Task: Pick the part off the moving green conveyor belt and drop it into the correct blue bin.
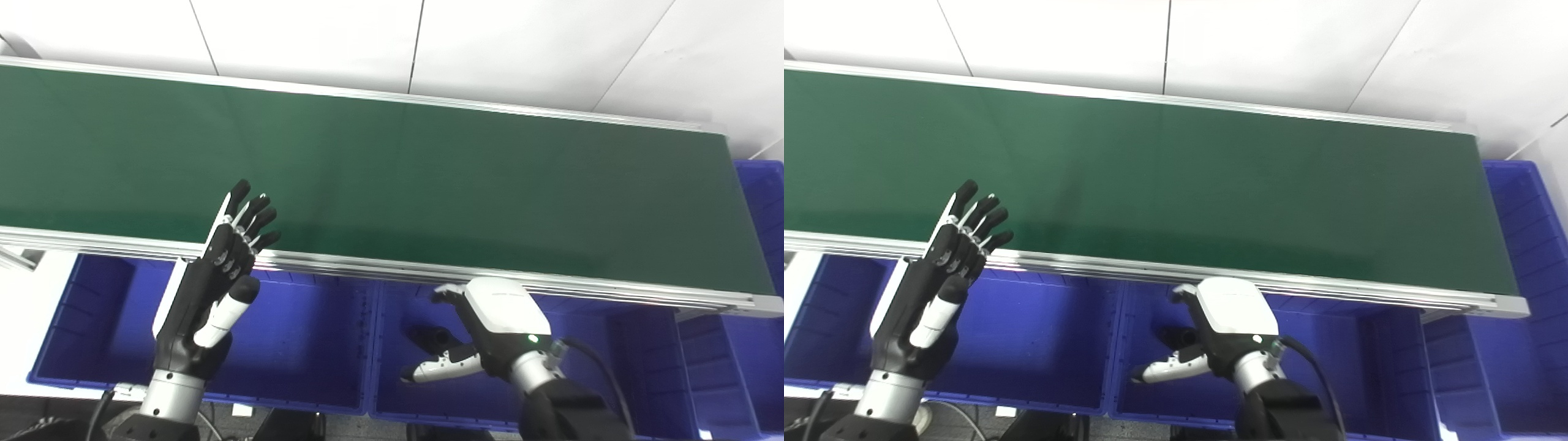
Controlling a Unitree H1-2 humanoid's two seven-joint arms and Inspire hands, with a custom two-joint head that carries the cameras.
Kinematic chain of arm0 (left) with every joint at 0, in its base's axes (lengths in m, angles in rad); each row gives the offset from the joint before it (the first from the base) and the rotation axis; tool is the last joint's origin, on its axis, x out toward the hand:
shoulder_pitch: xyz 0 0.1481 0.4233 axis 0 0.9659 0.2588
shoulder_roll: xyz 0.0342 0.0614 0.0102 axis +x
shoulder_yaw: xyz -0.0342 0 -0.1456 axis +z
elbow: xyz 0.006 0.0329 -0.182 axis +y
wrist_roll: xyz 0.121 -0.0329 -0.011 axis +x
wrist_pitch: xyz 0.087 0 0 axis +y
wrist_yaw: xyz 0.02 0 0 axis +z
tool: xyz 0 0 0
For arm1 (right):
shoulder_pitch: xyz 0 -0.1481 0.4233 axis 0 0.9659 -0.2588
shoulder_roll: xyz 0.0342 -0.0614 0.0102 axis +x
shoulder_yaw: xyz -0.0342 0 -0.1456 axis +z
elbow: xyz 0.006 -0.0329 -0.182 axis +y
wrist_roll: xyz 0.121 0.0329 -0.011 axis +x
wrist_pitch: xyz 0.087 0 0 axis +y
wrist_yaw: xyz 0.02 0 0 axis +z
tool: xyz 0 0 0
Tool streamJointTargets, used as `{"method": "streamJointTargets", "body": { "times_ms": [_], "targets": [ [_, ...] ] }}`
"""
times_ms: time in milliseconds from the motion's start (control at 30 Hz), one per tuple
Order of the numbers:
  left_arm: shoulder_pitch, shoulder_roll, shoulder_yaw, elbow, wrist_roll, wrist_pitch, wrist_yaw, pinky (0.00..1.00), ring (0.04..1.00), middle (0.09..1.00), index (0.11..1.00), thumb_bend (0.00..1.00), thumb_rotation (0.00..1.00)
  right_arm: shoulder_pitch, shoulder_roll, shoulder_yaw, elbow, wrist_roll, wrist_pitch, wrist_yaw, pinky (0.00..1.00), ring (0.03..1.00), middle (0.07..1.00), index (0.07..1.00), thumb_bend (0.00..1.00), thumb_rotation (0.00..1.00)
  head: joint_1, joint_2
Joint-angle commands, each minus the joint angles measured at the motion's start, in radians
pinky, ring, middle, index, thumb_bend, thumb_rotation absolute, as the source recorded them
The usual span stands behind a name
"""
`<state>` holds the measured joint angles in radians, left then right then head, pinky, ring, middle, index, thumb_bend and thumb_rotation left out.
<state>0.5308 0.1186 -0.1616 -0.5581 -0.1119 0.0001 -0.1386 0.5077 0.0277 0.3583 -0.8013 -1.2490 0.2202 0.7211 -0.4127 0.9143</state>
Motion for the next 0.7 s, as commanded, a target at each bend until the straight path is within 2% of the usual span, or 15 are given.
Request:
{"method": "streamJointTargets", "body": {
  "times_ms": [0, 100, 167, 200, 267, 300, 367, 467, 533, 667],
  "targets": [
    [0.015, 0.007, 0.0, -0.009, 0.004, -0.062, -0.01, 0.87, 0.928, 0.943, 1.0, 0.73, 0.73, 0.108, 0.037, -0.014, -0.084, 0.175, -0.012, -0.139, 0.53, 0.67, 0.752, 0.741, 0.91, 0.63, 0.011, -0.007],
    [0.021, 0.01, 0.004, -0.002, -0.002, -0.079, -0.014, 0.88, 0.926, 0.942, 1.0, 0.72, 0.72, 0.255, 0.06, -0.018, -0.116, 0.297, -0.044, -0.29, 0.57, 0.681, 0.744, 0.72, 0.83, 0.64, 0.019, -0.013],
    [0.023, 0.015, 0.011, 0.004, -0.012, -0.088, -0.017, 0.88, 0.928, 0.94, 1.0, 0.71, 0.71, 0.331, 0.065, -0.011, -0.106, 0.343, -0.079, -0.388, 0.6, 0.705, 0.752, 0.731, 0.8, 0.67, 0.019, -0.017],
    [0.023, 0.02, 0.015, 0.008, -0.017, -0.09, -0.02, 0.88, 0.928, 0.94, 1.0, 0.71, 0.71, 0.372, 0.066, -0.016, -0.057, 0.422, -0.147, -0.495, 0.6, 0.705, 0.752, 0.731, 0.8, 0.67, 0.014, -0.025],
    [0.023, 0.026, 0.022, 0.017, -0.019, -0.094, -0.025, 0.9, 0.932, 0.945, 1.0, 0.71, 0.71, 0.41, 0.06, -0.026, 0.041, 0.541, -0.271, -0.651, 0.57, 0.682, 0.745, 0.749, 0.75, 0.72, 0.007, -0.031],
    [0.023, 0.029, 0.024, 0.021, -0.019, -0.096, -0.026, 0.9, 0.932, 0.945, 1.0, 0.71, 0.71, 0.415, 0.055, -0.03, 0.083, 0.579, -0.32, -0.705, 0.6, 0.699, 0.761, 0.77, 0.73, 0.75, 0.007, -0.031],
    [0.021, 0.037, 0.032, 0.041, -0.027, -0.11, -0.035, 0.9, 0.931, 0.943, 1.0, 0.71, 0.7, 0.398, 0.055, -0.037, 0.166, 0.622, -0.382, -0.77, 0.66, 0.751, 0.8, 0.802, 0.7, 0.77, 0.002, -0.046],
    [0.019, 0.044, 0.041, 0.064, -0.04, -0.129, -0.047, 0.91, 0.935, 0.943, 1.0, 0.7, 0.68, 0.376, 0.06, -0.034, 0.235, 0.643, -0.416, -0.824, 0.78, 0.86, 0.878, 0.853, 0.68, 0.76, -0.011, -0.063],
    [0.017, 0.048, 0.046, 0.077, -0.037, -0.141, -0.051, 0.9, 0.935, 0.943, 1.0, 0.71, 0.69, 0.359, 0.06, -0.033, 0.282, 0.66, -0.44, -0.858, 0.84, 0.903, 0.913, 0.882, 0.68, 0.8, -0.022, -0.074],
    [0.015, 0.056, 0.05, 0.105, -0.026, -0.176, -0.056, 0.89, 0.939, 0.949, 1.0, 0.7, 0.71, 0.331, 0.068, -0.031, 0.353, 0.712, -0.506, -0.917, 0.9, 0.964, 0.973, 0.925, 0.7, 0.85, -0.04, -0.098]
  ]
}}
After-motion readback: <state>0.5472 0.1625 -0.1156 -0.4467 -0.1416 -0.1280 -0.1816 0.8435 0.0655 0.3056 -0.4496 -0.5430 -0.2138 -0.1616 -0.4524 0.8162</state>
